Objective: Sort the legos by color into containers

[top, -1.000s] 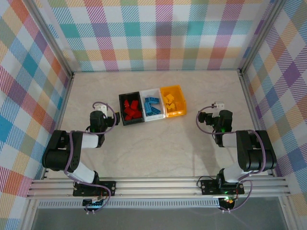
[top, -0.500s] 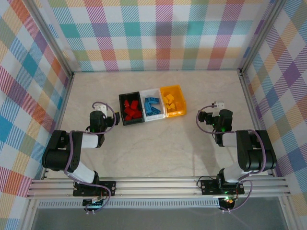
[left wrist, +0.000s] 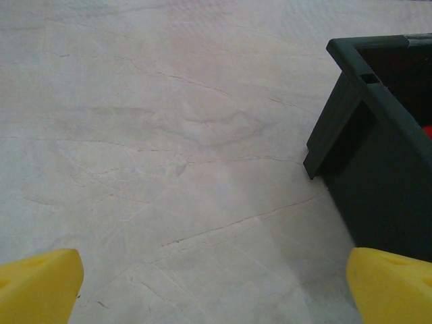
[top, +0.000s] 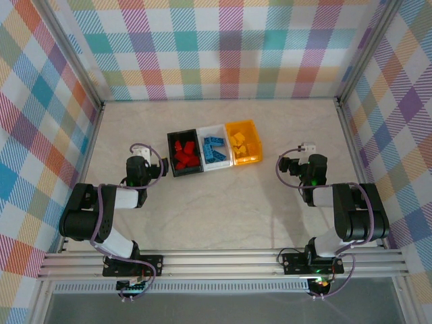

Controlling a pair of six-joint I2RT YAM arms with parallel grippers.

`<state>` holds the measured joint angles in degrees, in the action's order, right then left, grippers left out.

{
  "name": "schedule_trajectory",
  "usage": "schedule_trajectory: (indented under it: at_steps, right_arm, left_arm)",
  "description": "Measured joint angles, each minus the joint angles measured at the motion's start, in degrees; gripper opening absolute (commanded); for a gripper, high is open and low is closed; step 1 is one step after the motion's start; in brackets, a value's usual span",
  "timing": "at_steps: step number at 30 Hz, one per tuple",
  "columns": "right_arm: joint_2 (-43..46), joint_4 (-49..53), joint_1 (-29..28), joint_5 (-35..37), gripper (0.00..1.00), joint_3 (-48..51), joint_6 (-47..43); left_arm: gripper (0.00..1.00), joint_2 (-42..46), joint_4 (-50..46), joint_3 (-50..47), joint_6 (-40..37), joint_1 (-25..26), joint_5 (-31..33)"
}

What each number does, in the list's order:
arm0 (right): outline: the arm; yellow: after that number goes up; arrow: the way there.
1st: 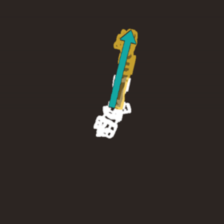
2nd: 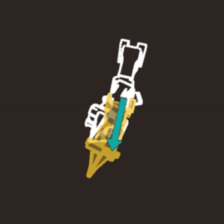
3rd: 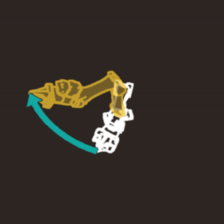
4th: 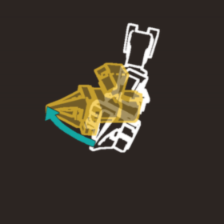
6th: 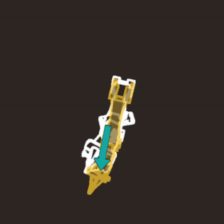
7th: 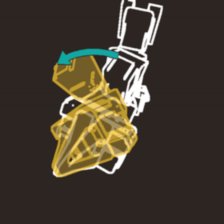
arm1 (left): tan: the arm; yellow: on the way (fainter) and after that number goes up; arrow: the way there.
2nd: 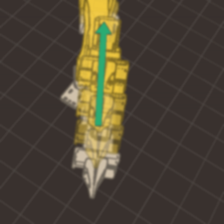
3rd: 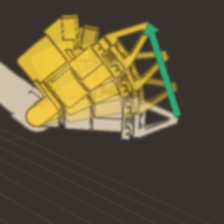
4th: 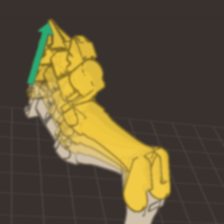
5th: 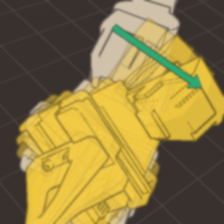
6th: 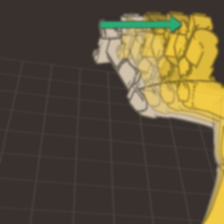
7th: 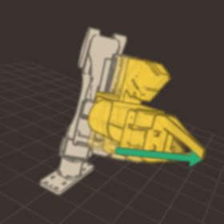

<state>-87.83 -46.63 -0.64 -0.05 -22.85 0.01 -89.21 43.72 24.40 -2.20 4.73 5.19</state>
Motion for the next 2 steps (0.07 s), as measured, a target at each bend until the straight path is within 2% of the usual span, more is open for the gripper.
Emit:
schedule_trajectory:
  at_steps: [2]
  right_arm:
    - [0.0, 0.0, 0.0, 0.0, 1.0, 0.0, 0.0]
  left_arm:
    - [1.0, 0.0, 0.0, 0.0, 0.0, 0.0, 0.0]
